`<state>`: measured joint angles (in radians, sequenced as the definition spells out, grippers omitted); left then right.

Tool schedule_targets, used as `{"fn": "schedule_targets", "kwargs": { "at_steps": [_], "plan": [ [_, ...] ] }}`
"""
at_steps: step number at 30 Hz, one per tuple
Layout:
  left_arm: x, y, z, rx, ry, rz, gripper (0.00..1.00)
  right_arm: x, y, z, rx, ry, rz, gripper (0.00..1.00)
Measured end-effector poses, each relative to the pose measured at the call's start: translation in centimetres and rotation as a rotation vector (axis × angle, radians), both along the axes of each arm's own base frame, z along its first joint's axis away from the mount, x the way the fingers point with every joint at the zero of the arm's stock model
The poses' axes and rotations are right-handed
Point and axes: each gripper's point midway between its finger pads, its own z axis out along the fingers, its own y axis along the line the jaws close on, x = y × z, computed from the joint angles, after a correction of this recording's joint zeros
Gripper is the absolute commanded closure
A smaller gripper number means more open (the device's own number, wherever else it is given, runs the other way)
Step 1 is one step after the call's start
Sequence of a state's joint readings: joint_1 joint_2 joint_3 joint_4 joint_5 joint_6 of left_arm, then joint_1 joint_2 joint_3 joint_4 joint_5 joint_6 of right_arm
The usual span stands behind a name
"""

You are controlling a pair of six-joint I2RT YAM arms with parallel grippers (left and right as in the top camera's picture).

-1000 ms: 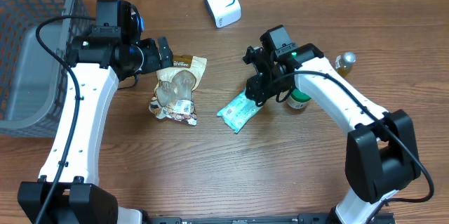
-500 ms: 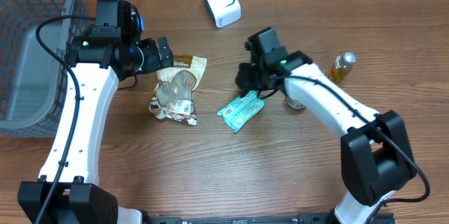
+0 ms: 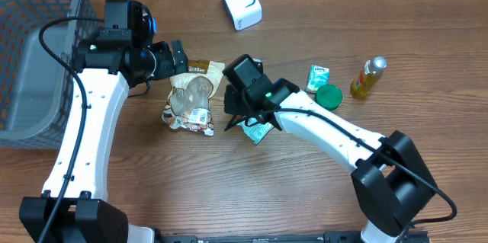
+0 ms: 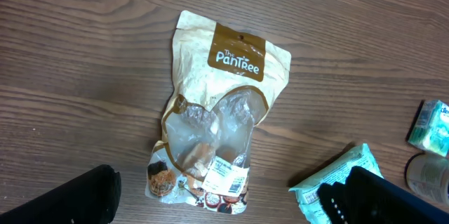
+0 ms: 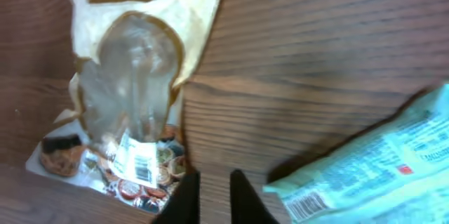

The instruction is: Scan the item barcode

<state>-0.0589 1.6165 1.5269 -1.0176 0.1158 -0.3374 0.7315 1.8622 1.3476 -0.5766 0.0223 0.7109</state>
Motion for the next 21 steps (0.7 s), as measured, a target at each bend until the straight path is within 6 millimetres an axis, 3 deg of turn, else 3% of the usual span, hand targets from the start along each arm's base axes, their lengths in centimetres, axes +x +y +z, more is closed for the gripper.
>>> {"fn": "schedule_targets", "kwargs": {
  "at_steps": [9, 14, 21],
  "plan": [
    [0.0, 0.0, 0.0, 0.000, 0.000, 0.000, 0.00, 0.5, 0.2, 0.3, 0.012, -0.023, -0.022, 0.96],
    [0.0, 0.0, 0.0, 0.000, 0.000, 0.000, 0.00, 0.6, 0.3, 0.1, 0.012, -0.024, -0.025, 0.96],
    [0.0, 0.0, 0.0, 0.000, 0.000, 0.000, 0.00, 0.7, 0.4, -3.7, -0.034, 0.023, -0.026, 0.96]
  ]
}}
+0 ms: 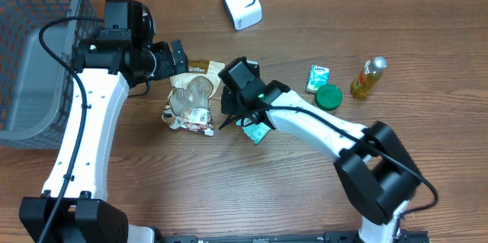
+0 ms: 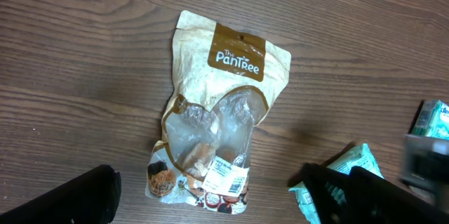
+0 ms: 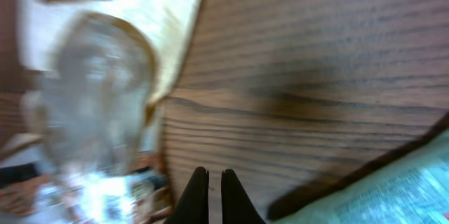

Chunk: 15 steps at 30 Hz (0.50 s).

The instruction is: Scan the item barcode

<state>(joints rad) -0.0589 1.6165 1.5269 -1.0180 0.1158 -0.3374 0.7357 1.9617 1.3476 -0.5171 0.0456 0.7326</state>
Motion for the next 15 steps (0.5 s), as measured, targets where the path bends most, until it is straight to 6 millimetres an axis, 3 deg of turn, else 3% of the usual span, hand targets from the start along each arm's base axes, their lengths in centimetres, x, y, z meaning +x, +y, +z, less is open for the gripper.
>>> {"fn": "schedule_targets", "kwargs": {
  "at_steps": [6, 15],
  "plan": [
    [0.0, 0.0, 0.0, 0.000, 0.000, 0.000, 0.00, -0.5, -0.5, -3.6, -0.054, 0.060, 0.000, 0.95],
    [0.0, 0.0, 0.0, 0.000, 0.000, 0.000, 0.00, -2.0, -1.8, -4.7, -0.113, 0.128, 0.001, 0.96]
  ]
}}
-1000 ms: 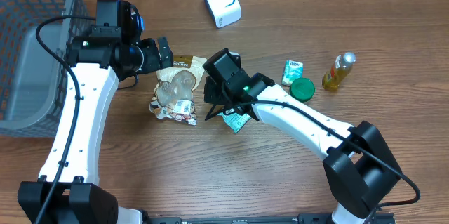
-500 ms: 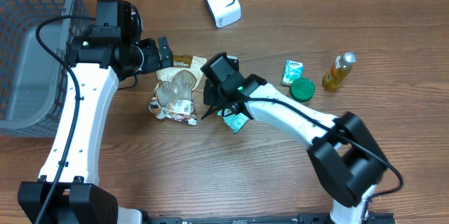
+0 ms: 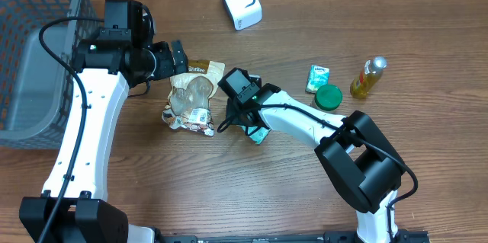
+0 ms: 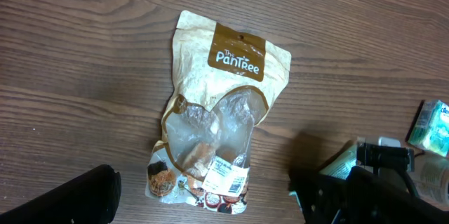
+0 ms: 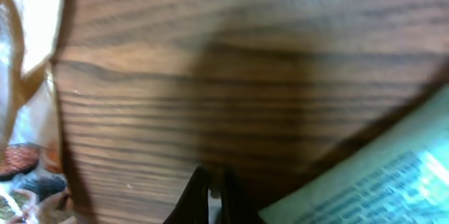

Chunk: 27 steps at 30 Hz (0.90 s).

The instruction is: Scan the item barcode

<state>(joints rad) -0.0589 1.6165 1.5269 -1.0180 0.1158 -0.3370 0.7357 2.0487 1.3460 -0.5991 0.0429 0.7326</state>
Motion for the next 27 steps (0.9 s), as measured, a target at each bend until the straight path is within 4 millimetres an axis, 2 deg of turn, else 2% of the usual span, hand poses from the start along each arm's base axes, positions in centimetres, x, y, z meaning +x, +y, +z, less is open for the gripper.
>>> {"fn": "schedule_targets", "kwargs": {
  "at_steps": [5, 10, 22, 27],
  "plan": [
    [0.0, 0.0, 0.0, 0.000, 0.000, 0.000, 0.00, -0.8, -1.0, -0.2, -0.035, 0.044, -0.007, 0.96],
    [0.0, 0.0, 0.0, 0.000, 0.000, 0.000, 0.00, -0.9, -2.9, -0.2, -0.061, 0.091, -0.040, 0.96],
    [0.0, 0.0, 0.0, 0.000, 0.000, 0.000, 0.00, -1.0, -10.4, -0.2, -0.190, 0.212, -0.181, 0.96],
    [0.0, 0.0, 0.0, 0.000, 0.000, 0.000, 0.00, -0.8, -12.1, -0.1, -0.243, 0.206, -0.203, 0.92]
  ]
}}
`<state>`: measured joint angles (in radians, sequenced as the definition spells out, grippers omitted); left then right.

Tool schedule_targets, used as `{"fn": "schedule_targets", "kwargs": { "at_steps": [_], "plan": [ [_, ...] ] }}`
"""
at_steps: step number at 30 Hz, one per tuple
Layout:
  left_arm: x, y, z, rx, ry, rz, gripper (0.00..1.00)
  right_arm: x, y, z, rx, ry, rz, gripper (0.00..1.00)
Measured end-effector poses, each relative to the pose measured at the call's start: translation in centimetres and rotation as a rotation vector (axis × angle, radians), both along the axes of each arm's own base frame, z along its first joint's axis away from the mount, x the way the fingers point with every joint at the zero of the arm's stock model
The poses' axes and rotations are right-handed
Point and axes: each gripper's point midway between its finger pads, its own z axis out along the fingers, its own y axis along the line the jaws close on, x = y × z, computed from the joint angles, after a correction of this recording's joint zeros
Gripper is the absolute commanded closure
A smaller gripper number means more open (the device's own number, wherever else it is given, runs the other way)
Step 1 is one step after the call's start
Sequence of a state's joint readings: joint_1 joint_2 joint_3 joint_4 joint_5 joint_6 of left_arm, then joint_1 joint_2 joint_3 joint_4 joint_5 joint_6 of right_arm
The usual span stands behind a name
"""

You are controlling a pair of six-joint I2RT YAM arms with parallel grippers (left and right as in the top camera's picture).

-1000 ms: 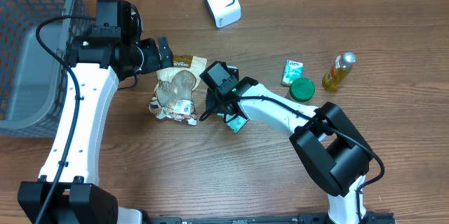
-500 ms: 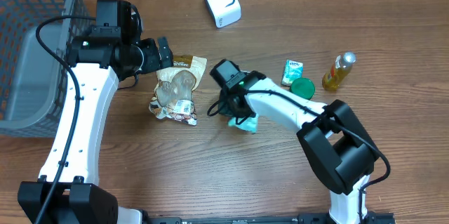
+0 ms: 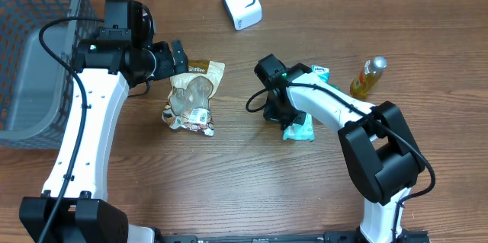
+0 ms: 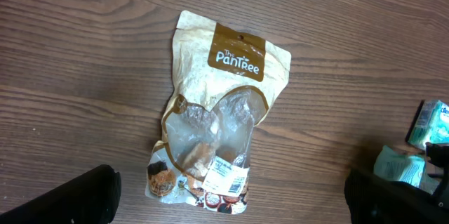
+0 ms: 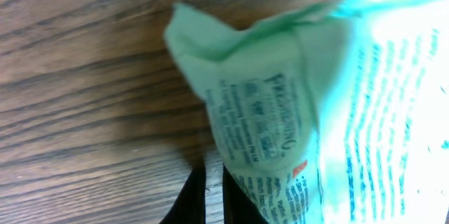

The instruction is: Scan the item barcode

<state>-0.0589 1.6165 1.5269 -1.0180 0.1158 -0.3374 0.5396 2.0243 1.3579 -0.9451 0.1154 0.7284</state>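
A tan PanTree snack bag [image 4: 221, 115] lies flat on the wooden table, its barcode label [image 4: 226, 175] near the bottom edge. My left gripper [image 4: 231, 199] hangs open above it, fingers [image 4: 66, 196] wide apart; overhead it is at the bag's top [image 3: 177, 59]. A teal packet [image 5: 323, 104] lies right of centre [image 3: 299, 129]. My right gripper [image 5: 209, 196] is shut low at the packet's left edge, one finger against the wrapper, nothing between the fingers. The white scanner [image 3: 241, 1] stands at the back.
A grey mesh basket [image 3: 30, 52] fills the left edge. A small teal box [image 3: 319, 71] and a yellow bottle [image 3: 368, 77] stand at the right, just behind my right arm.
The teal packet now lies further right, away from the snack bag. My right gripper has moved right with it, still shut at its left edge. My left arm has not moved.
My right gripper stood between the snack bag and the teal packet, nearly shut, low over the table. At each later moment it was closer against the packet's left side. Now the packet lies well to the right. My left gripper stayed open above the snack bag throughout.
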Motion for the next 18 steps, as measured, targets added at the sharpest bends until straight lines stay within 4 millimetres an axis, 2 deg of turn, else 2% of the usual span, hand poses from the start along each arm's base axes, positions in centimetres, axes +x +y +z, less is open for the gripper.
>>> {"fn": "schedule_targets", "kwargs": {
  "at_steps": [4, 6, 13, 16, 18],
  "plan": [
    [0.0, 0.0, 0.0, 0.000, 0.000, 0.000, 0.00, 0.0, -0.9, 0.1, -0.035, 0.001, -0.002, 0.92],
    [0.0, 0.0, 0.0, 0.000, 0.000, 0.000, 0.00, 0.1, -1.6, 0.1, -0.048, 0.005, -0.011, 0.96],
    [0.0, 0.0, 0.0, 0.000, 0.000, 0.000, 0.00, 0.7, -4.6, 0.1, -0.073, 0.027, -0.074, 0.96],
    [0.0, 0.0, 0.0, 0.000, 0.000, 0.000, 0.00, 0.7, -4.1, 0.2, -0.028, 0.046, -0.066, 0.95],
    [0.0, 0.0, 0.0, 0.000, 0.000, 0.000, 0.00, 1.2, -2.6, 0.2, 0.045, 0.048, -0.022, 0.89]
  ]
}}
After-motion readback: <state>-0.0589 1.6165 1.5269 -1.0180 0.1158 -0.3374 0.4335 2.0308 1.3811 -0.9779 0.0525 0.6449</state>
